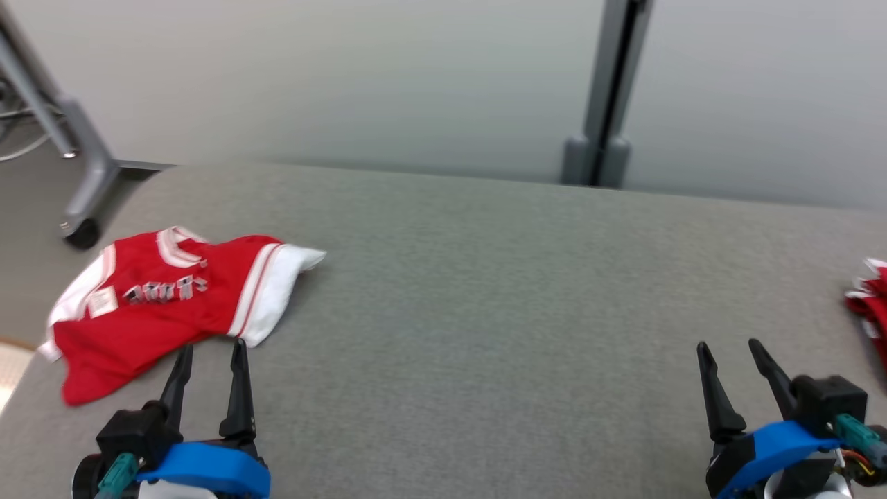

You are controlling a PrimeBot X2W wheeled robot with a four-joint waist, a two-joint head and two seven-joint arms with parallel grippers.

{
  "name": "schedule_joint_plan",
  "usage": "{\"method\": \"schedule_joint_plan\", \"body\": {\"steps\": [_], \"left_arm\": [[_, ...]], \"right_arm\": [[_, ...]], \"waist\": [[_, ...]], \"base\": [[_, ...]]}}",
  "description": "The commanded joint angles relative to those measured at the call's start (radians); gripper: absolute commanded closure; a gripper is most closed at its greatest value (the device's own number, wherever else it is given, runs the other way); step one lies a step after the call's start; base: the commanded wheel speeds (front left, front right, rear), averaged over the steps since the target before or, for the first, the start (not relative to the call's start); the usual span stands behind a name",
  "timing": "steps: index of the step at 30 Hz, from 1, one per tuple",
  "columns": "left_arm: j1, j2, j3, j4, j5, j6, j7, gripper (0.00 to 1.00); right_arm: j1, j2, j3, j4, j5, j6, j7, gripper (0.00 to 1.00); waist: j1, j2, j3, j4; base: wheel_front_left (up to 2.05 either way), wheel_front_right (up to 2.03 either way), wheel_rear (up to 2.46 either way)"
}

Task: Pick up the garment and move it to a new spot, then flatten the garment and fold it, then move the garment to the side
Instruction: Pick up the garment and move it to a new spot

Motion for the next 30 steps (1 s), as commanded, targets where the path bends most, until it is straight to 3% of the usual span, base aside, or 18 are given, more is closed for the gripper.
{"method": "schedule_joint_plan", "body": {"steps": [1,7,14,21,30], "left_arm": [[-0.002,0.004,0.006,0.001,0.004,-0.002,-0.005,0.0],[0.017,0.008,0.019,0.001,0.0,0.002,-0.005,0.0],[0.036,0.018,0.032,-0.001,-0.002,0.007,-0.005,0.0],[0.038,0.021,0.034,-0.003,-0.007,0.006,-0.005,0.0],[0.027,0.018,0.038,-0.014,-0.02,0.012,-0.002,0.0]], "right_arm": [[-0.014,-0.006,0.001,0.003,0.004,0.0,-0.007,0.0],[-0.008,0.001,0.014,0.013,-0.001,0.0,-0.02,0.0],[-0.014,0.014,0.033,0.025,-0.007,0.001,-0.022,0.0],[-0.026,0.023,0.042,0.041,-0.014,0.001,-0.034,0.0],[-0.034,0.025,0.039,0.044,-0.017,0.001,-0.038,0.0]], "waist": [[-0.0001,0.0,0.024,0.049],[-0.0001,0.0,0.012,0.174],[-0.0001,0.0,0.003,0.273],[-0.0001,0.0,0.005,0.312],[-0.0001,0.0,0.023,0.305]], "base": [[0.0,0.0,0.0],[0.0,0.0,0.0],[0.0,0.0,0.0],[0.0,0.0,0.0],[0.0,0.0,0.0]]}}
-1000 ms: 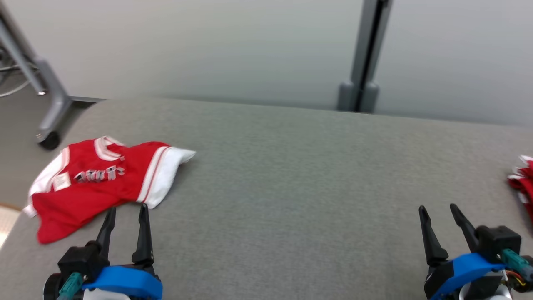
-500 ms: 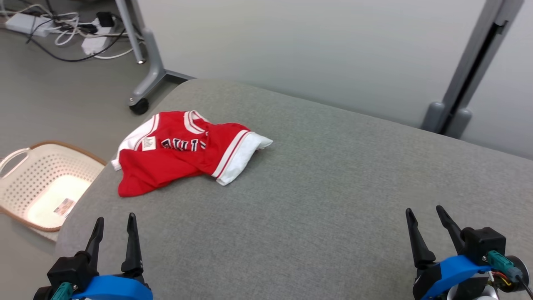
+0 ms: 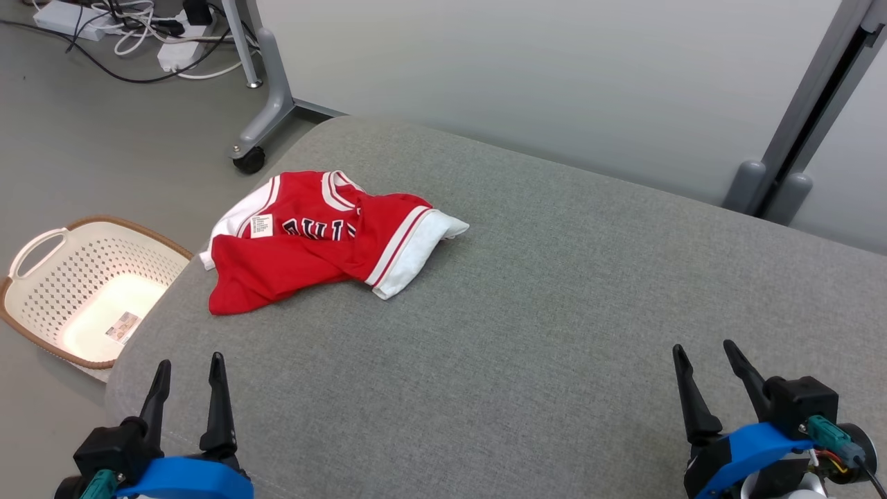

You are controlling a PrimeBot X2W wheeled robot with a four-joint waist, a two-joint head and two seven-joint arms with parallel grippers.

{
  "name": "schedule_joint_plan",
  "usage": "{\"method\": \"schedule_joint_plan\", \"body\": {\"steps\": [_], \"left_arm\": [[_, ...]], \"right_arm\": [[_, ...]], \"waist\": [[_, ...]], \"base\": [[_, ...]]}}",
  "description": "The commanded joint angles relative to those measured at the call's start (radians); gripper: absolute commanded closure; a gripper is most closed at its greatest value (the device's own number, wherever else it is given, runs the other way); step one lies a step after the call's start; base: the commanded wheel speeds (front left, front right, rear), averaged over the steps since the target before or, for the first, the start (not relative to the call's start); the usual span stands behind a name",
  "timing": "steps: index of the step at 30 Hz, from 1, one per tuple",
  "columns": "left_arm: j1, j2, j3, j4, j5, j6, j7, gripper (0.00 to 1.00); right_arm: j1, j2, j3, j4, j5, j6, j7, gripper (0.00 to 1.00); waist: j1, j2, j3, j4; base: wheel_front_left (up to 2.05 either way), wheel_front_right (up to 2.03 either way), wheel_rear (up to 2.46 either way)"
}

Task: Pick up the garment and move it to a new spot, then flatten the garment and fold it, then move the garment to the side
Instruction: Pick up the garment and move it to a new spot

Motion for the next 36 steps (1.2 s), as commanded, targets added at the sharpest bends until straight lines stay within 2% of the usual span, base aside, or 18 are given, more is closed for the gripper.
{"method": "schedule_joint_plan", "body": {"steps": [1,5,12,16,20,22,28,36], "left_arm": [[-0.019,-0.001,0.006,-0.013,-0.01,0.004,0.001,0.0],[-0.051,0.012,0.022,-0.072,-0.03,0.01,0.025,0.0],[-0.159,0.074,0.107,-0.249,-0.116,0.052,0.217,0.0],[-0.237,0.118,0.147,-0.279,-0.141,0.072,0.289,0.0],[-0.34,0.17,0.18,-0.235,-0.176,0.089,0.379,0.0],[-0.388,0.206,0.198,-0.19,-0.185,0.097,0.418,0.0],[-0.516,0.262,0.251,-0.023,-0.239,0.143,0.539,0.0],[-0.545,0.315,0.329,0.138,-0.323,0.225,0.727,0.0]], "right_arm": [[-0.016,0.004,0.0,-0.003,-0.006,0.001,-0.004,0.0],[-0.019,0.006,0.005,-0.016,-0.013,0.001,0.001,0.0],[-0.049,-0.004,0.01,-0.056,-0.026,0.001,0.003,0.0],[-0.076,-0.016,0.024,-0.072,-0.029,0.001,0.002,0.0],[-0.121,-0.027,0.051,-0.097,-0.035,0.001,0.003,0.0],[-0.147,-0.029,0.066,-0.115,-0.041,0.0,0.007,0.0],[-0.212,-0.043,0.101,-0.168,-0.048,0.0,0.017,0.0],[-0.259,-0.034,0.117,-0.246,-0.061,0.0,0.004,0.0]], "waist": [[-0.0001,0.0,0.006,-0.003],[-0.0001,0.0,0.024,-0.013],[-0.0001,0.0,0.1,-0.048],[-0.0001,0.0,0.155,-0.079],[-0.0001,0.0,0.245,-0.14],[-0.0001,0.0,0.297,-0.174],[-0.0001,0.0,0.44,-0.284],[-0.0001,0.0,0.571,-0.422]], "base": [[0.0,0.0,0.0],[0.0,0.0,0.0],[0.0,0.0,0.0],[0.0,0.0,0.0],[0.0,0.0,0.0],[0.0,0.0,0.0],[0.0,0.0,0.0],[0.0,0.0,0.0]]}}
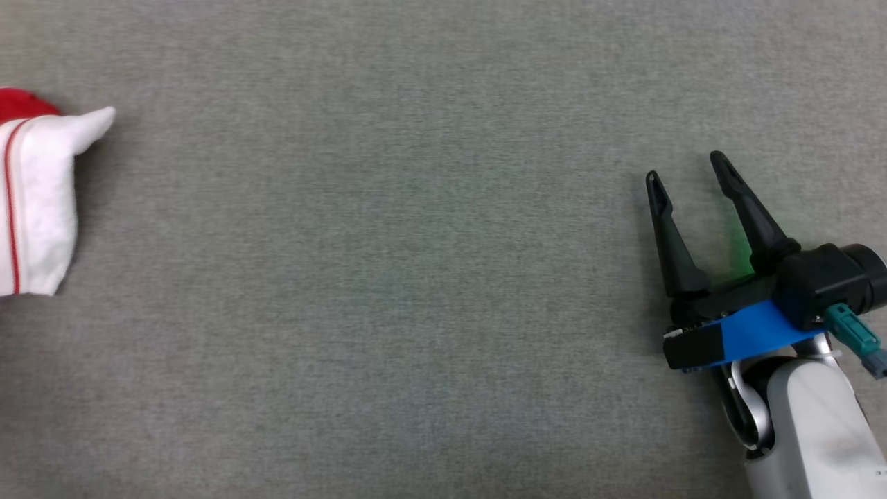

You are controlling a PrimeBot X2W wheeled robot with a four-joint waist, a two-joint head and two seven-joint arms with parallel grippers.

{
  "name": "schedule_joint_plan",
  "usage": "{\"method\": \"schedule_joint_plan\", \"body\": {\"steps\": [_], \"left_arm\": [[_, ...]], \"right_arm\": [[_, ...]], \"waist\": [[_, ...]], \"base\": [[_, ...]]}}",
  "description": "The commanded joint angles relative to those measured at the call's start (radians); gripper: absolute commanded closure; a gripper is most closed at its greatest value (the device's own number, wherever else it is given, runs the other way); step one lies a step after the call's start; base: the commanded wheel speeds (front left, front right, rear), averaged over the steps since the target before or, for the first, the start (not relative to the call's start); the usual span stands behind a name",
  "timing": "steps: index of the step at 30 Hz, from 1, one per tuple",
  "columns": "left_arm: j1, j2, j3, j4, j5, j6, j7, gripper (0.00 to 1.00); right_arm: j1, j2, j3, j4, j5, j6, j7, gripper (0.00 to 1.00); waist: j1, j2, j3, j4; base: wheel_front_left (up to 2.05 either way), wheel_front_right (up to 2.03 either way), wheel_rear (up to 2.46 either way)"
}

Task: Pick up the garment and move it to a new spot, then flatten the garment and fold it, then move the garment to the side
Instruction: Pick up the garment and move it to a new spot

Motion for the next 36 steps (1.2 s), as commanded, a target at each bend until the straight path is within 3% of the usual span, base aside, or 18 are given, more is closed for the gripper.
{"method": "schedule_joint_plan", "body": {"steps": [1,4,5,6,7,14,22,29,36], "left_arm": [[0.013,0.009,0.008,0.017,-0.001,0.021,0.019,0.0],[0.061,-0.012,0.001,0.056,-0.01,0.062,0.097,0.0],[0.076,-0.024,-0.003,0.057,-0.021,0.064,0.122,0.68],[0.088,-0.033,-0.007,0.056,-0.025,0.066,0.142,0.91],[0.1,-0.038,-0.016,0.051,-0.028,0.066,0.159,1.0],[0.068,0.04,-0.017,-0.105,0.011,0.022,0.078,1.0],[-0.012,0.064,-0.118,-0.287,0.058,-0.063,0.05,1.0],[-0.118,0.018,-0.256,-0.441,0.069,-0.124,0.08,1.0],[-0.206,-0.086,-0.394,-0.547,0.027,-0.168,0.142,1.0]], "right_arm": [[-0.005,0.002,-0.004,-0.001,-0.005,0.0,-0.006,0.0],[-0.002,0.008,-0.009,-0.006,0.0,0.0,-0.02,0.0],[0.003,0.011,-0.012,-0.004,0.001,0.0,-0.022,0.0],[0.007,0.013,-0.014,0.0,0.003,0.0,-0.026,0.0],[0.011,0.015,-0.02,0.004,0.005,0.0,-0.03,0.0],[0.041,0.025,-0.038,0.051,0.018,0.0,-0.056,0.0],[0.092,0.037,-0.041,0.106,0.041,0.0,-0.069,0.0],[0.15,0.042,-0.057,0.109,0.046,0.0,-0.063,0.0],[0.181,0.043,-0.048,0.096,0.051,0.0,-0.041,0.0]], "waist": [[-0.0003,-0.0001,0.003,-0.012],[-0.0003,-0.0001,0.008,-0.041],[-0.0003,-0.0001,0.006,-0.046],[-0.0003,-0.0001,0.0,-0.05],[-0.0003,-0.0001,-0.008,-0.051],[-0.0003,-0.0001,-0.13,-0.039],[-0.0003,-0.0001,-0.328,-0.027],[-0.0003,-0.0001,-0.46,-0.06],[-0.0003,-0.0001,-0.515,-0.118]], "base": [[0.0,0.0,0.0],[0.0,0.0,0.0],[0.0,0.0,0.0],[0.0,0.0,0.0],[0.0,0.0,0.0],[0.0,0.0,0.0],[0.0,0.0,0.0],[0.0,0.0,0.0],[0.0,0.0,0.0]]}}
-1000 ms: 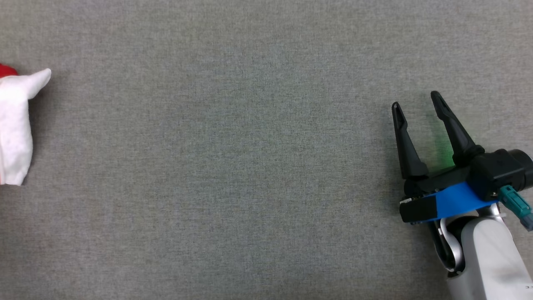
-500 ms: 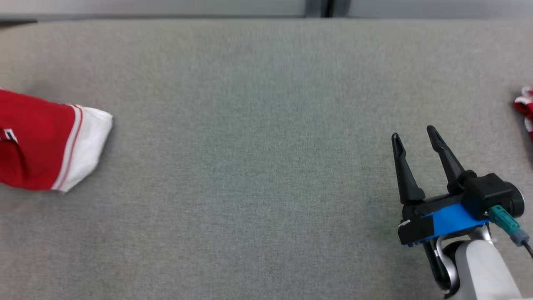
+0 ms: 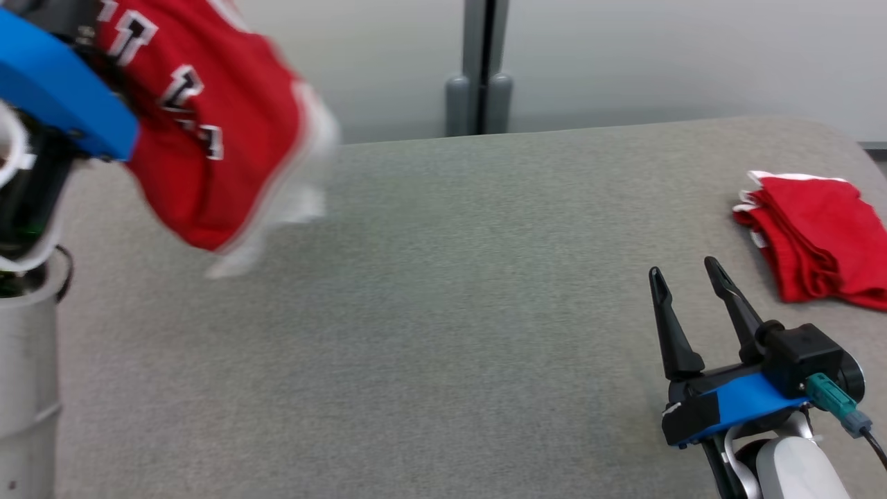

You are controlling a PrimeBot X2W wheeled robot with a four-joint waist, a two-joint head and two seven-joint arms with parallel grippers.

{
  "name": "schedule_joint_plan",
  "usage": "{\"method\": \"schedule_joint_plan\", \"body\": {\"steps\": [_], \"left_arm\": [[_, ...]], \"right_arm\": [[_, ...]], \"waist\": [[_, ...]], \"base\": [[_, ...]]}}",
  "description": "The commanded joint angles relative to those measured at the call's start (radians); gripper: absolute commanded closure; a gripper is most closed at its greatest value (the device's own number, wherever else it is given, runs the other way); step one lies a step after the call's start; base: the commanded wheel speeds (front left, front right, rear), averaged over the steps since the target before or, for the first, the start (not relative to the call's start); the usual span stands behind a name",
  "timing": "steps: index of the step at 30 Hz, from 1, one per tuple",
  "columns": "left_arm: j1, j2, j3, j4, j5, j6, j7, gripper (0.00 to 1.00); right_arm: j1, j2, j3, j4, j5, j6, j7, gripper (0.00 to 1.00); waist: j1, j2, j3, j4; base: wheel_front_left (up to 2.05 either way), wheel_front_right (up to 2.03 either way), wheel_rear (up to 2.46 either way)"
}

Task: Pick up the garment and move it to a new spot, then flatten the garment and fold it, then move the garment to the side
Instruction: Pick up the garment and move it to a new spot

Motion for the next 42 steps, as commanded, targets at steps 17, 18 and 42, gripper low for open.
{"method": "schedule_joint_plan", "body": {"steps": [17,18,42], "left_arm": [[0.206,-0.17,-0.296,0.316,0.078,-0.071,-0.148,1.0],[0.21,-0.168,-0.309,0.355,0.096,-0.071,-0.178,1.0],[0.427,-0.185,-0.21,0.523,0.145,-0.006,-0.849,0.0]], "right_arm": [[-0.033,0.006,0.087,-0.005,0.032,0.001,0.002,0.0],[-0.035,0.006,0.087,-0.001,0.034,0.0,-0.001,0.0],[0.043,0.007,0.02,-0.016,0.02,0.001,0.027,0.0]], "waist": [[0.0003,0.0,0.053,-0.226],[0.0003,0.0,0.058,-0.232],[0.0003,0.0,-0.019,-0.049]], "base": [[0.0,0.0,0.0],[0.0,0.0,0.0],[0.0,0.0,0.0]]}}
